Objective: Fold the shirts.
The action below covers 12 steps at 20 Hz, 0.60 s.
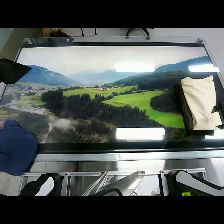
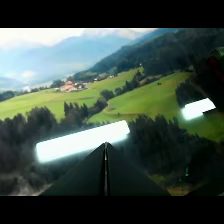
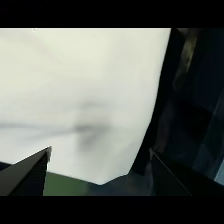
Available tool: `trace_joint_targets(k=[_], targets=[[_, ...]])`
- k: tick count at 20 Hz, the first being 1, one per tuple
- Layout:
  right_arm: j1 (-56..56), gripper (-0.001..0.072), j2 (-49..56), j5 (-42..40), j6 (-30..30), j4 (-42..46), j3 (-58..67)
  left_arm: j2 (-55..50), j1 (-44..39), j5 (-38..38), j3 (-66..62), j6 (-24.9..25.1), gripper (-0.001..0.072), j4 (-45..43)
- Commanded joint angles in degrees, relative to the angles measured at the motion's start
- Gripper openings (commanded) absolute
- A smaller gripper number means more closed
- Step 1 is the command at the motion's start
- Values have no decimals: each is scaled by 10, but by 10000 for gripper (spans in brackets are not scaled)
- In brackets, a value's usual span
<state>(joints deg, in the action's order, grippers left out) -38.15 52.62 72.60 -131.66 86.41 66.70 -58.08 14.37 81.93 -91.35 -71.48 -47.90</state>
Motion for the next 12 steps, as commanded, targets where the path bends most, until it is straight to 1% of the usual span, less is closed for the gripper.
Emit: trace_joint_targets(k=[1,3,5,6,7,8,10,12], targets=[[0,705,-12,-29,87,-77,5,-3,1,-5,0,1,15,1],[1,706,-34,-85,176,-178,5,11,1,-23,0,-4,16,1],[3,690,-50,-107,241,-283,5,30,1,-31,0,-13,16,-1],[15,418,-55,-107,280,-323,5,39,1,-27,0,-22,16,-1],[34,72,-57,-107,316,-348,4,46,1,-20,0,-30,16,-1],[68,27,-58,-107,334,-362,4,51,1,-9,0,-38,15,-1],[170,27,-59,-111,355,-361,3,76,0,-5,34,-70,15,1],[318,27,-58,-132,387,-356,-23,124,-17,-14,130,-79,15,1]])
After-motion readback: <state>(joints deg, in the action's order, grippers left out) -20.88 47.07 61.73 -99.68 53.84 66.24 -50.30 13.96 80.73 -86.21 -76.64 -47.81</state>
